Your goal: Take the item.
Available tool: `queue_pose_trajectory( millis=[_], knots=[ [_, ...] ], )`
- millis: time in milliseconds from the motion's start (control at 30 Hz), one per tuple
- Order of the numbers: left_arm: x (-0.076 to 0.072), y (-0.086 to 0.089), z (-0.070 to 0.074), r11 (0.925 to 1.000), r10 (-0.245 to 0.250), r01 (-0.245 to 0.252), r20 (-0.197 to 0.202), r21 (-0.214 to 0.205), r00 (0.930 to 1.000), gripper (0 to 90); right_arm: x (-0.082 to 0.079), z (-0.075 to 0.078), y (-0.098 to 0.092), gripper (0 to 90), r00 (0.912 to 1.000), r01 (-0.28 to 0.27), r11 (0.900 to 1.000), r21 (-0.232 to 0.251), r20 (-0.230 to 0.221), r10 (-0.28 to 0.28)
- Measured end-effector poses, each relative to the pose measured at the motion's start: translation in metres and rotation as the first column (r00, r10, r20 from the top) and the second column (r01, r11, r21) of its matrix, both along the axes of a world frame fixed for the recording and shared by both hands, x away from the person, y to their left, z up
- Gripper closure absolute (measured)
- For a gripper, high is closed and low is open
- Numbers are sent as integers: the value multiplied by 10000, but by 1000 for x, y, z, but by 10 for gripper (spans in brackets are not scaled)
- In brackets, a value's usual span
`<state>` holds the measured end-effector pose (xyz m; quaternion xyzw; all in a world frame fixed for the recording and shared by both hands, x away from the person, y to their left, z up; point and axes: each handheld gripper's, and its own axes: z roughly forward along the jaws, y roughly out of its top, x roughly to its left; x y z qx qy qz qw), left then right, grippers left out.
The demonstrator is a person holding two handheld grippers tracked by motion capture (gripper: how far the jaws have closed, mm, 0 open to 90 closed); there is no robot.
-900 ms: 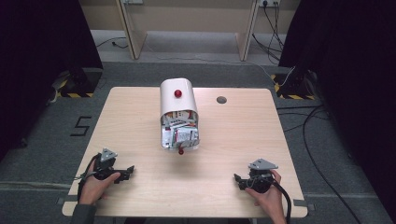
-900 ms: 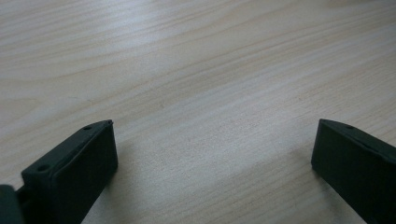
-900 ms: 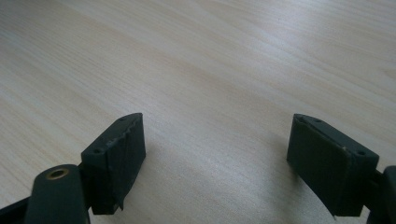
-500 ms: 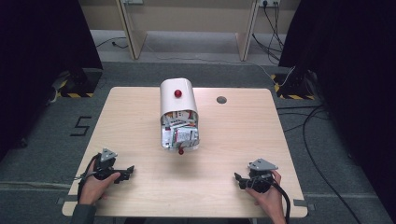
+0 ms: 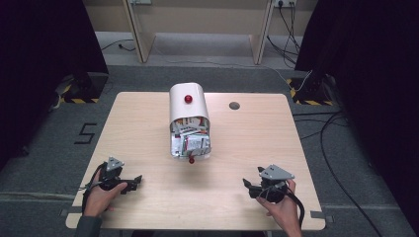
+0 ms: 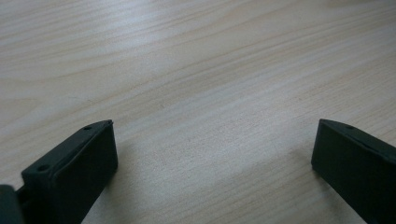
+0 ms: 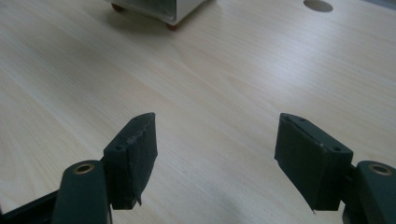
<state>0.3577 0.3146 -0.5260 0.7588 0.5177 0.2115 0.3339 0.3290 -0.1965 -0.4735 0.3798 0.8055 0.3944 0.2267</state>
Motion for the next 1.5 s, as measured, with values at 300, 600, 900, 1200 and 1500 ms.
queue_pose_trajectory(
  millis=[300, 600, 900, 1200, 1500],
  knots=[
    [0, 0, 0, 10000, 3, -3, 0, -1, 10000, 0, -1, 22, 10, 329, 9976, -497, 9983, 297, 492, 482],
    [0, 0, 0, 10000, 13, -13, -2, 9, 10000, 0, 1, 44, 27, 353, 9873, -1309, 9902, 478, 974, 1258],
    [0, 0, 0, 10000, 25, -25, 6, 3, 10000, 0, 4, 59, 34, 408, 9762, -1762, 9829, 526, 1378, 1676],
    [1, 0, 0, 10000, 27, -27, 3, -2, 10000, 0, 7, 72, 48, 435, 9626, -2302, 9721, 452, 1571, 2207],
    [1, 0, 0, 10000, 48, -48, 18, -33, 10000, 0, 11, 84, 62, 458, 9480, -2799, 9574, 710, 1779, 2640]
  ],
)
